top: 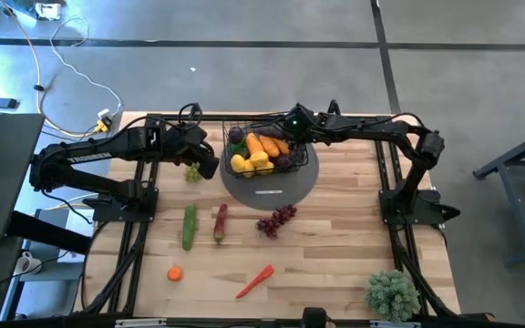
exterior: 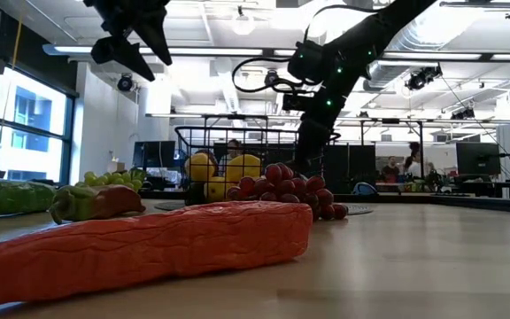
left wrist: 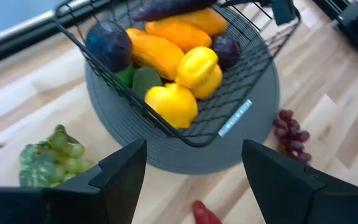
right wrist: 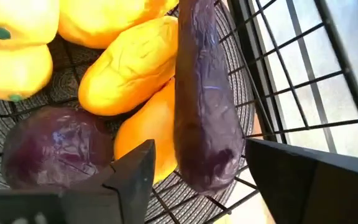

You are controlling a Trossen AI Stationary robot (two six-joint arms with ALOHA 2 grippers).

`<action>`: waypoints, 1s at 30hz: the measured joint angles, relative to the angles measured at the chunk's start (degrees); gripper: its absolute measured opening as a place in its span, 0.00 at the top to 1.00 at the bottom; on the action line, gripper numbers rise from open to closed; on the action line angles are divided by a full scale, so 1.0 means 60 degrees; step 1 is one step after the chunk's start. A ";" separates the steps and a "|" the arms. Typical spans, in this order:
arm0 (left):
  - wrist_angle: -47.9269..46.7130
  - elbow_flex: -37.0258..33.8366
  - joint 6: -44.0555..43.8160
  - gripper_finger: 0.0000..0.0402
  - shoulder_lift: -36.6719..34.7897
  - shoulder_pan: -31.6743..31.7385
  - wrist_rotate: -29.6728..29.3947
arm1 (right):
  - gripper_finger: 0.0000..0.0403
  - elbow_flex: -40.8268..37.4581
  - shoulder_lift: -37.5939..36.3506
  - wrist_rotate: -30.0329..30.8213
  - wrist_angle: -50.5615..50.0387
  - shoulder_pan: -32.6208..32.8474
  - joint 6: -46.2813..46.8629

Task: Build produce basket
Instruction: Put the cucumber into the wire basket

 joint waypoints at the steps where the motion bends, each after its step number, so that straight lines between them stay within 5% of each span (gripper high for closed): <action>1: 0.0000 0.0000 -0.0003 0.37 0.0000 0.0000 0.0136 | 0.42 0.0000 -0.0043 0.0003 -0.0003 0.0000 0.0033; 12: -0.1044 0.0000 -0.0941 0.37 0.0000 -0.0283 0.0497 | 0.41 0.0004 -0.0615 0.0029 0.0022 0.0077 0.1073; 30: -0.2487 0.0000 -0.5392 0.37 0.0000 -0.3422 0.0062 | 0.41 0.0004 -0.1586 0.0794 -0.0761 0.1614 0.3061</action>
